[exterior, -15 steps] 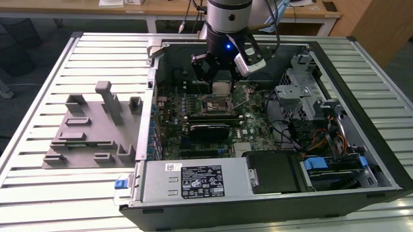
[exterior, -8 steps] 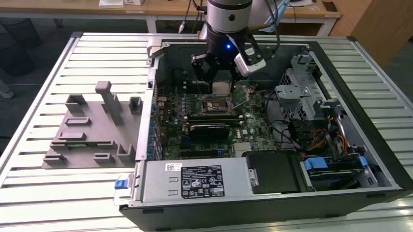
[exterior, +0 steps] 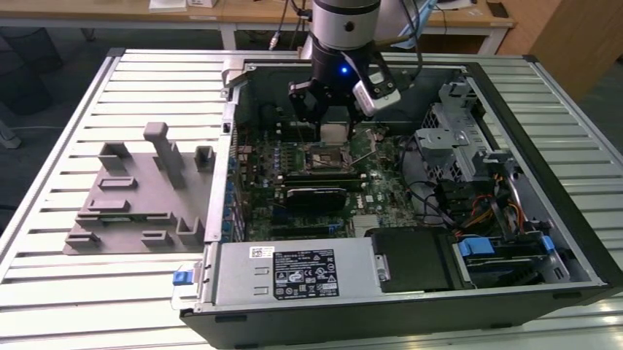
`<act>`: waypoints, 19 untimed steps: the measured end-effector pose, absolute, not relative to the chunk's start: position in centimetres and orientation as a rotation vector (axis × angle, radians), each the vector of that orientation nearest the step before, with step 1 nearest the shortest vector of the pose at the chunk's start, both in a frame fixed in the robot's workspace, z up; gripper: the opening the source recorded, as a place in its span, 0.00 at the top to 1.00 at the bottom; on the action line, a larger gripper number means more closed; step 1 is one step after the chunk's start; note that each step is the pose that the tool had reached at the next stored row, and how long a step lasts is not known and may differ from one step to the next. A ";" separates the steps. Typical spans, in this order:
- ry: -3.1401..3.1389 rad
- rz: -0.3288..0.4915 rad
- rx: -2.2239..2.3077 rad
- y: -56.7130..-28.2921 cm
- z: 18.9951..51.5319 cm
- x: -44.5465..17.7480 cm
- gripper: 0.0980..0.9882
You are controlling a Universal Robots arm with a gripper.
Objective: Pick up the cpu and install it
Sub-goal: 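Place the cpu into insertion slot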
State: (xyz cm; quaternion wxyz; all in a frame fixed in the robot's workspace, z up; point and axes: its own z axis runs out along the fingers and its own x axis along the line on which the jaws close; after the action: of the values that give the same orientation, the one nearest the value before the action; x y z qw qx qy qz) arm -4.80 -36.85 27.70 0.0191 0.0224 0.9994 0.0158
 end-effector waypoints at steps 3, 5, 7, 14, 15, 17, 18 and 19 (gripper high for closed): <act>3.099 0.048 0.138 -36.8 27.7 -4.8 0.50; 3.096 0.046 0.193 -36.8 27.7 -4.8 0.50; 3.091 0.045 0.249 -36.8 27.7 -4.8 0.50; 3.067 0.041 0.445 -36.8 27.7 -4.8 0.50; 3.063 0.041 0.472 -36.8 27.7 -4.8 0.50; 3.054 0.039 0.527 -36.8 27.7 -4.8 0.50; 3.048 0.039 0.556 -36.8 27.7 -4.8 0.50; 3.043 0.038 0.582 -36.8 27.7 -4.8 0.50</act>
State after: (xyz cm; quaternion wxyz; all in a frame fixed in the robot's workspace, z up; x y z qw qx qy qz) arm -4.80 -36.85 27.67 0.0215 0.1878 0.9819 0.0123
